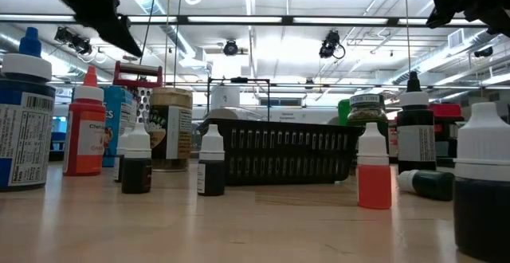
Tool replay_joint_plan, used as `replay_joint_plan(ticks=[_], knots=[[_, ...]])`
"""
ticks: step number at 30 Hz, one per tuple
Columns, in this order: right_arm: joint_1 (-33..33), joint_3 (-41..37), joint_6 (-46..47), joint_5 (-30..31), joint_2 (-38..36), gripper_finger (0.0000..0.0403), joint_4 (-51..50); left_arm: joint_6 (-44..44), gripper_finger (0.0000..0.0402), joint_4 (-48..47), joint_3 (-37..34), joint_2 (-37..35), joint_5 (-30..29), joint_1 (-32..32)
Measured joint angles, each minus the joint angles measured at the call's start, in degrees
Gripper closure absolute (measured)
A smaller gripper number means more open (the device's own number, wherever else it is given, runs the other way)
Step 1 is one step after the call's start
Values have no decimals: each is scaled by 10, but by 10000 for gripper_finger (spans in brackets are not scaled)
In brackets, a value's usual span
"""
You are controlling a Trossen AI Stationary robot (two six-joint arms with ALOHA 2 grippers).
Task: Pick & Place Kitchen Items
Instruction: Put the blue cereal box into the transparent bin
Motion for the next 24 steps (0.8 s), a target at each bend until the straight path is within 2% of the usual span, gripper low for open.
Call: replay_joint_plan(ticks=[4,9,24], knots=[[0,0,0,0,0,201,-4,-33,191,-50,27,21,-16,0],[0,0,0,0,0,201,-12,-43,191,-88,27,48,-1,-3],[0,0,0,0,0,201,-19,-57,191,-134,24,126,9,-7]])
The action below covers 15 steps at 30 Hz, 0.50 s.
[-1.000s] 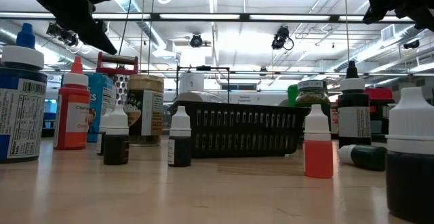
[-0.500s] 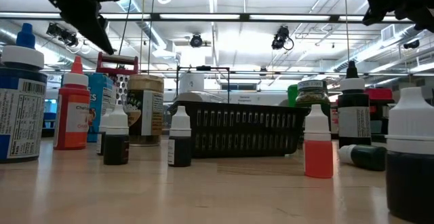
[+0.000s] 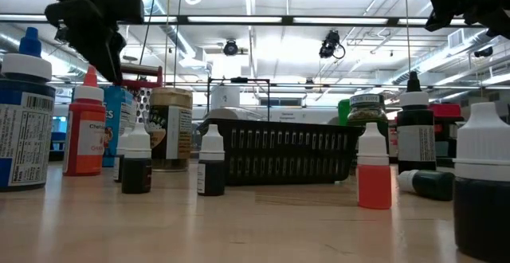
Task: Pick & Place Kitchen Items
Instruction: Put the blue cereal box into the transparent bin
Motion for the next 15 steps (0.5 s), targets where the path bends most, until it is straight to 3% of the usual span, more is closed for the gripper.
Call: replay_joint_plan(ticks=[15], knots=[[0,0,0,0,0,201,-3,6,191,0,1,36,-2,-1]])
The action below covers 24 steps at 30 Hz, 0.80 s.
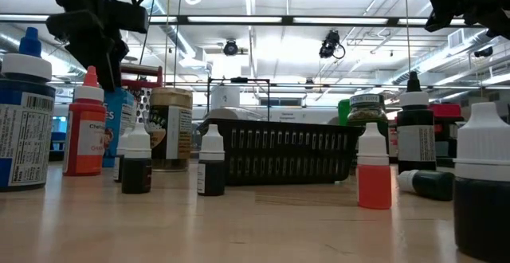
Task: Pick & Place Kitchen Items
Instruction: Put the blue cereal box into the transparent bin
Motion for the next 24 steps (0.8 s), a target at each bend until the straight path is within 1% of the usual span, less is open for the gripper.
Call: replay_joint_plan(ticks=[3,7,18,24], knots=[[0,0,0,0,0,201,0,20,191,0,6,0,-11,0],[0,0,0,0,0,201,0,24,191,-6,15,0,-30,0],[0,0,0,0,0,201,-4,24,191,-18,14,0,-30,2],[0,0,0,0,0,201,-4,4,191,-16,-21,0,-9,1]])
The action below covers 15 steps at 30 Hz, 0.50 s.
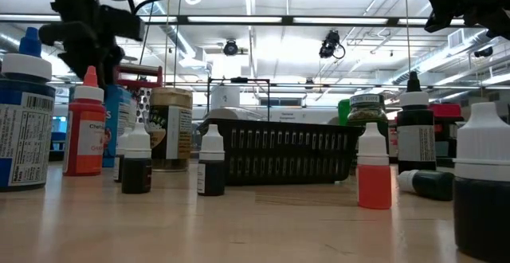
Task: Pick & Place Kitchen Items
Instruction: Put the blue cereal box into the transparent bin
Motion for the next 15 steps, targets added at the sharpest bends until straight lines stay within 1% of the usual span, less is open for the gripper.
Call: replay_joint_plan(ticks=[5,8,11,15], knots=[[0,0,0,0,0,201,0,0,191,5,-16,0,12,0],[0,0,0,0,0,201,0,4,198,4,-18,0,16,0],[0,0,0,0,0,201,0,6,218,5,-18,0,17,0],[0,0,0,0,0,201,0,6,256,4,-18,0,28,0]])
